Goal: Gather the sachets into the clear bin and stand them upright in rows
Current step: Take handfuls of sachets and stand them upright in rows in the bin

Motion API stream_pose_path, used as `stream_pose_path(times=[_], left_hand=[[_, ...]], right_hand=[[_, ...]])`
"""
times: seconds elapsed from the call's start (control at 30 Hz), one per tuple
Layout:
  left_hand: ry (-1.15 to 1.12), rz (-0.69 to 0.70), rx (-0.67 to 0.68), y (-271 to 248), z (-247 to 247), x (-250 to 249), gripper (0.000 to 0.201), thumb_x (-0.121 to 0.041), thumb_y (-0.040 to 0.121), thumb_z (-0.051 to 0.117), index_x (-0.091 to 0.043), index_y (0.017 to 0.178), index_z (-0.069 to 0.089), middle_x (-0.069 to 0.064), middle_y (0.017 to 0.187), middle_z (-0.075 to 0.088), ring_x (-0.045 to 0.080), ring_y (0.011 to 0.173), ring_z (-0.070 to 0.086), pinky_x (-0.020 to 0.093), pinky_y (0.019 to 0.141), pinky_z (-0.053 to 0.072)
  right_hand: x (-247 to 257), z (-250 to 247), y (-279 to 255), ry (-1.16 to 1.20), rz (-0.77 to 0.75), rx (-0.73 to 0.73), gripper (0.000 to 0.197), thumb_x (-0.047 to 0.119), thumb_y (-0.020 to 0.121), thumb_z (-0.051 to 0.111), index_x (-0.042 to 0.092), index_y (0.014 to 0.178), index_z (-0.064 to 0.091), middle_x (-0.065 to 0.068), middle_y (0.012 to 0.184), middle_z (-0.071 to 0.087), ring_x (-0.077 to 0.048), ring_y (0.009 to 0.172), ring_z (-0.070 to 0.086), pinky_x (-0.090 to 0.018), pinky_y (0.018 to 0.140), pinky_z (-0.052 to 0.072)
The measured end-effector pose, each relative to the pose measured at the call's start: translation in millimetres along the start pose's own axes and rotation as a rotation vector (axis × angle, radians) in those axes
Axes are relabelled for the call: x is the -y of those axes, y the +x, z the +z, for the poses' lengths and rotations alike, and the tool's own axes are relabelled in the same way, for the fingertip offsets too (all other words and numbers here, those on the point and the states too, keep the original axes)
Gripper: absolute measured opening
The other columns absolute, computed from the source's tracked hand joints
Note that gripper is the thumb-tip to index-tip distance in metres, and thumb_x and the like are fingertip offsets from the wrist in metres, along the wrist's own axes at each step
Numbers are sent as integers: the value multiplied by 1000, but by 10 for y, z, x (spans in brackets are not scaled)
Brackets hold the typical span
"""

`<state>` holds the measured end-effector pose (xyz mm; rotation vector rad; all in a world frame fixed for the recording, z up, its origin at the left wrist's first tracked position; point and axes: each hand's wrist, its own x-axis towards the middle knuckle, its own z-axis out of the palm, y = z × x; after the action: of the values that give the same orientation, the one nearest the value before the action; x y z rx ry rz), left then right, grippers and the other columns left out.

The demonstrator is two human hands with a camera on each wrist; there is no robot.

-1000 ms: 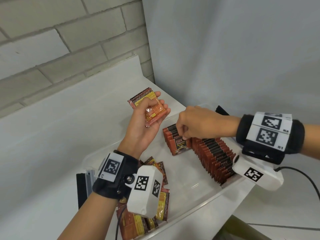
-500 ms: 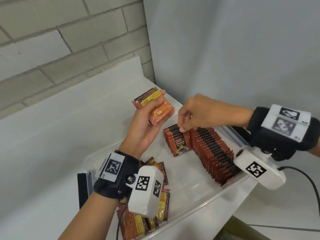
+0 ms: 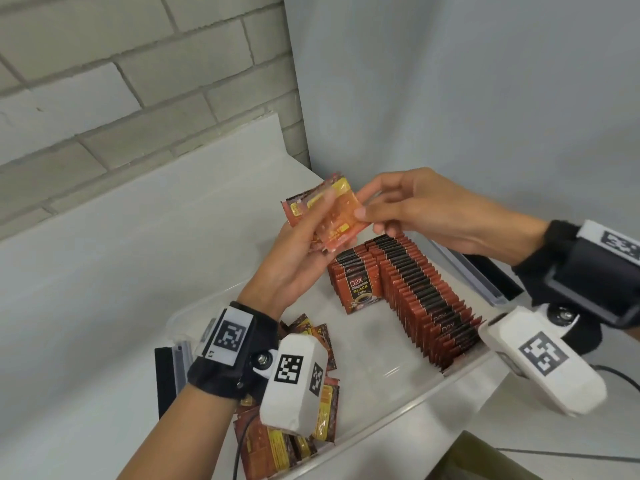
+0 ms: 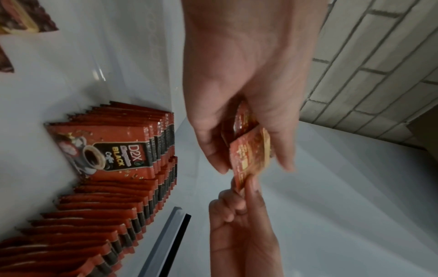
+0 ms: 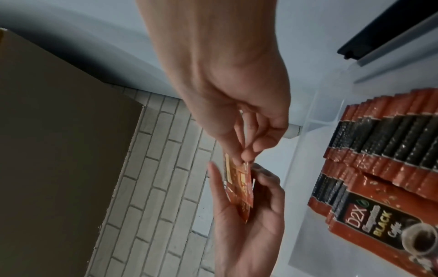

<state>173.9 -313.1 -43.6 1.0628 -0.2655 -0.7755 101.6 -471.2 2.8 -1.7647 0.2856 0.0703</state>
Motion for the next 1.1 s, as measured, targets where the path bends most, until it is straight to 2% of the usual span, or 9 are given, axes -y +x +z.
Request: stream_pose_path(times=[0.1, 0.23, 0.3, 0.47, 0.53, 0.67, 0.73, 0.83, 1.1], left_hand=[[-29, -50, 2, -5, 14, -32, 65, -63, 79, 42, -17, 121, 60, 3, 108, 71, 11, 98, 67, 27, 78, 54], [-172, -82, -76, 19, 7, -29, 81, -68, 75, 48, -7, 128, 55, 7, 90, 62, 15, 82, 61, 32, 72, 55], [-199, -80, -89, 18, 9, -34, 78, -61, 74, 56, -4, 127, 54, 8, 89, 62, 16, 80, 61, 32, 71, 55], [-163, -27, 22, -19, 19, -23, 13, -14, 81, 61, -8, 91, 66, 6, 88, 70, 15, 83, 67, 27, 74, 57], [-122, -8, 26, -18, 4, -9, 19, -3, 78, 62, -7, 96, 66, 8, 94, 71, 17, 89, 69, 27, 76, 56], [-66, 26, 4, -5, 10, -6, 36, -2, 74, 64, -6, 109, 62, 10, 103, 70, 21, 96, 68, 30, 81, 57], [-62, 38, 6, -2, 13, -2, 36, -2, 73, 64, -6, 109, 62, 9, 100, 71, 19, 94, 69, 29, 78, 57], [-40, 46, 12, 0, 3, 6, 37, 0, 76, 64, -6, 112, 60, 10, 104, 69, 20, 95, 68, 29, 78, 56], [6, 60, 43, -11, 12, 13, 34, 0, 76, 65, -8, 108, 61, 9, 102, 70, 21, 95, 68, 28, 77, 55]], right_hand=[[70, -57, -44, 117, -128, -115, 15, 5, 85, 68, 5, 100, 67, -9, 82, 72, -15, 66, 70, -21, 63, 57], [100, -84, -110, 64, -304, -190, 12, 4, 83, 71, 6, 95, 70, -12, 96, 73, -19, 86, 73, -20, 80, 55], [69, -66, -137, 28, -308, -161, 12, 4, 82, 72, 5, 93, 70, -7, 95, 75, -15, 92, 72, -17, 84, 52], [-79, -26, -121, -101, -284, -166, 14, 4, 77, 76, 14, 85, 74, 1, 101, 69, -8, 91, 70, -24, 89, 53], [-102, -29, -112, -148, -267, -159, 16, 3, 78, 76, 18, 85, 75, 2, 102, 68, -6, 91, 69, -23, 88, 52], [-47, -42, -129, -99, -192, -93, 15, 3, 84, 70, 14, 93, 74, 2, 95, 74, -7, 91, 69, -17, 82, 52], [-2, -54, -128, 16, -149, -97, 15, 4, 86, 67, 8, 101, 70, -2, 91, 74, -8, 87, 71, -15, 78, 53], [32, -74, -98, 176, -48, -103, 22, 10, 85, 68, 6, 107, 65, -13, 92, 74, -17, 83, 72, -23, 78, 58], [31, -137, -48, 150, 65, -3, 26, 15, 79, 70, 2, 101, 69, -13, 88, 74, -12, 73, 70, -17, 69, 57]])
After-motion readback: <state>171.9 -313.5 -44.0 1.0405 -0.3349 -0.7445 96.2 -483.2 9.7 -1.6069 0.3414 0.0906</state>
